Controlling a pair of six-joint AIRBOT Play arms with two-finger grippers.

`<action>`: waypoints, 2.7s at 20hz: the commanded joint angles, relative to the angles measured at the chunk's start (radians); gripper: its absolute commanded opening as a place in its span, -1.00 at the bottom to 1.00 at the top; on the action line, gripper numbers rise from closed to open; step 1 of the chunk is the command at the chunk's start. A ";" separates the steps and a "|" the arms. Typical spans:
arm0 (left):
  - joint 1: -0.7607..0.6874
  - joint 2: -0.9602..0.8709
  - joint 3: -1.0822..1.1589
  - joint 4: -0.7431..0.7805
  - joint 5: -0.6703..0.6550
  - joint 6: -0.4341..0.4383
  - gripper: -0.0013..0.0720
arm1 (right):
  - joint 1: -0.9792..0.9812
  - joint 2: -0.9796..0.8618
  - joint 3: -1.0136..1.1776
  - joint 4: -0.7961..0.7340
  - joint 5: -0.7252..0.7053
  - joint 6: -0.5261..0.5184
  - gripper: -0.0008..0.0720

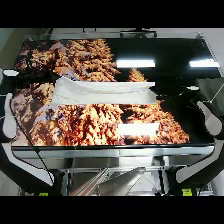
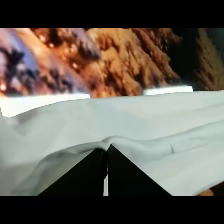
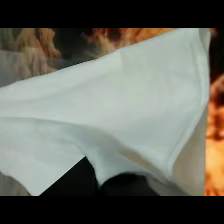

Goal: Fold the shirts.

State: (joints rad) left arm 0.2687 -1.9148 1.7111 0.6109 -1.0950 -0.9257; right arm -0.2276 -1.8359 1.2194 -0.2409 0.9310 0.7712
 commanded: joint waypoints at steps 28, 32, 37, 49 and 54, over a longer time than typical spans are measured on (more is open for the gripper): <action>-0.125 0.024 0.256 0.158 -0.378 -0.175 -0.97 | 0.035 -0.246 0.510 -0.432 0.364 0.350 -0.92; -0.299 -0.030 0.256 0.211 -0.341 -0.214 -0.97 | 0.042 -0.190 0.629 -0.428 0.449 0.425 -0.92; -0.552 -0.202 0.257 0.209 -0.096 -0.300 -0.92 | 0.043 -0.051 0.761 -0.293 0.598 0.513 -0.92; -0.603 -0.298 0.332 0.000 -0.091 -0.415 -0.92 | 0.154 0.035 0.793 -0.229 0.626 0.599 -0.92; -0.341 -0.017 0.332 -0.201 -0.391 -0.338 -0.93 | 0.359 0.000 0.792 -0.229 0.259 0.599 -0.92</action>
State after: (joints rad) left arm -0.1989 -2.0659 2.0457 0.5243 -1.3216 -1.2972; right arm 0.0193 -1.8126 2.0109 -0.4721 1.4132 1.3659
